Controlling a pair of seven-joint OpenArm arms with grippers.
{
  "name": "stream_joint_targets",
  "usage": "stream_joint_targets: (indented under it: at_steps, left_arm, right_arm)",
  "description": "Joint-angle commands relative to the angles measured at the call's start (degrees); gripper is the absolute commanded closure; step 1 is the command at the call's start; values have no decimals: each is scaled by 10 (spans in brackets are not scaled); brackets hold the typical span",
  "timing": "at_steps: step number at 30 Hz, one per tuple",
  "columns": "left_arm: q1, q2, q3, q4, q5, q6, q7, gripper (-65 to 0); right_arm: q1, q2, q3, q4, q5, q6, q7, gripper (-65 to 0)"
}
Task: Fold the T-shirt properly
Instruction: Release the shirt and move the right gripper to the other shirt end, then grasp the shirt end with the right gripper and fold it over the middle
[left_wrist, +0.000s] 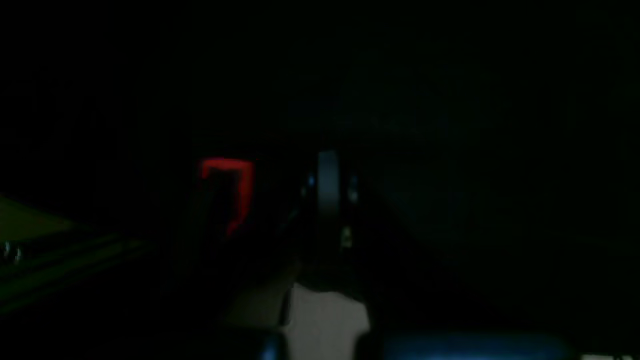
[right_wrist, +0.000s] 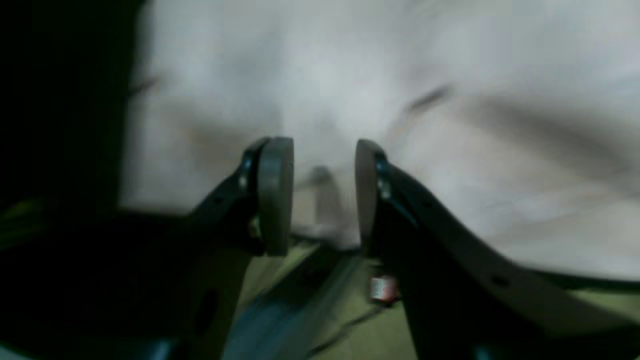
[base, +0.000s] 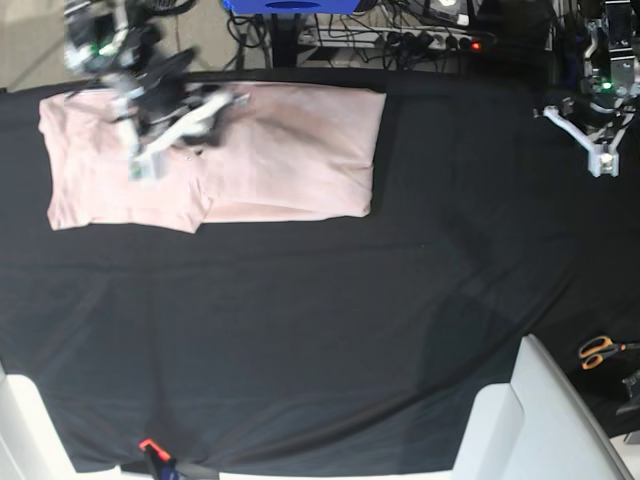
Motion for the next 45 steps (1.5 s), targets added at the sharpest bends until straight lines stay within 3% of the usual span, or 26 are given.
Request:
stream_joint_targets:
  at_steps: [1, 4, 5, 9, 14, 17, 20, 24, 26, 30, 33, 36, 45]
  left_arm:
    - [-2, -6, 9, 19, -1, 0, -9, 0]
    - [0, -4, 33, 32, -3, 0, -9, 0]
    - [-1, -4, 40, 32, -4, 0, -9, 0]
    - [-2, 11, 46, 34, -1, 0, -9, 0]
    - [-2, 14, 45, 31, -1, 0, -9, 0]
    - [-2, 12, 43, 30, -1, 0, -9, 0]
    - [-2, 11, 43, 30, -1, 0, -9, 0]
    - [0, 11, 43, 30, -1, 0, -9, 0]
    - [1, 11, 43, 30, -1, 0, -9, 0]
    - [2, 11, 43, 30, -1, 0, -9, 0]
    - [0, 11, 43, 30, -1, 0, -9, 0]
    - [-1, 11, 43, 30, -1, 0, -9, 0]
    - [1, 12, 43, 29, -1, 0, -9, 0]
  right_arm:
    - [1, 10, 29, 10, 0, -1, 15, -203]
    - [5, 8, 135, 9, 26, 15, 17, -207]
    - [11, 8, 174, 8, 60, 46, 14, -209]
    - [37, 25, 314, -50, 231, 234, -5, -209]
    - [123, 75, 412, -196, 317, 353, -161, -209]
    - [173, 85, 471, -301, 325, 452, -214, -209]
    - [214, 116, 501, -409, 297, 459, -248, -251]
    - [253, 162, 499, -556, 253, 459, -235, -522]
    - [261, 180, 499, -610, 242, 459, -214, -578]
    - [274, 198, 497, -685, 203, 459, -202, -575]
    - [276, 190, 486, -690, 183, 459, -215, -575]
    - [275, 177, 429, -690, 185, 459, -236, -575]
    - [257, 131, 357, -659, 185, 459, -242, -558]
